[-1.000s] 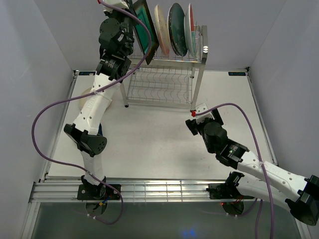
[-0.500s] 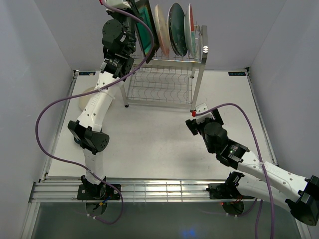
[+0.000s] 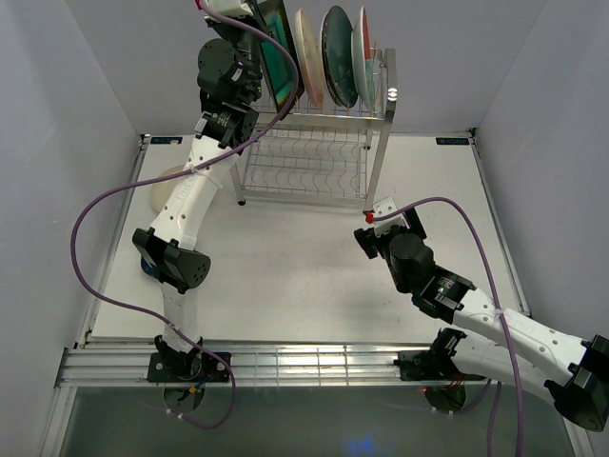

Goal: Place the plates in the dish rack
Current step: Insert the plate into the dish rack.

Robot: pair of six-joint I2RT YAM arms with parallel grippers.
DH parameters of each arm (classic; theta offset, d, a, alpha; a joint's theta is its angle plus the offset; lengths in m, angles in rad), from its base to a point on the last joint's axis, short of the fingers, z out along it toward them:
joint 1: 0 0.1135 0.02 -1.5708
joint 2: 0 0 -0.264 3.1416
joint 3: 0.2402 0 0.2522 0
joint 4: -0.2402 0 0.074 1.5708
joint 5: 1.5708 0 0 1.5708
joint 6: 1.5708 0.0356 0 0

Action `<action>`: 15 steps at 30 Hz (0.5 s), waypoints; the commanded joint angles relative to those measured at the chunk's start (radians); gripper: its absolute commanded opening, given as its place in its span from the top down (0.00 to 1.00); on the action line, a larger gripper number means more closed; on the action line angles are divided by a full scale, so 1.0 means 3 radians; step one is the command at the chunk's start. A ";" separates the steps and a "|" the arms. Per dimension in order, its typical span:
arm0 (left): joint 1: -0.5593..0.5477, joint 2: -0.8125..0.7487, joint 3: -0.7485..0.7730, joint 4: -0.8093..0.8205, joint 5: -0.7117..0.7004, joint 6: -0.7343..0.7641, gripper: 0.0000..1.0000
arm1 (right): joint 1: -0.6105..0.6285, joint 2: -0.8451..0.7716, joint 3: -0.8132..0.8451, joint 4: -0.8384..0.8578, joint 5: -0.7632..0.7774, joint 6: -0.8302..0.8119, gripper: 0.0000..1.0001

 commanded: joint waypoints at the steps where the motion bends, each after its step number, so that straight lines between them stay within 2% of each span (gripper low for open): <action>1: 0.0021 -0.0203 0.0148 0.0291 0.0085 0.0068 1.00 | -0.0017 -0.0033 0.0065 0.0130 0.0002 0.0051 0.10; 15: -0.0004 -0.0270 0.0092 0.0358 0.0248 0.0078 1.00 | -0.0012 -0.0033 0.0075 0.0104 -0.0008 0.0066 0.10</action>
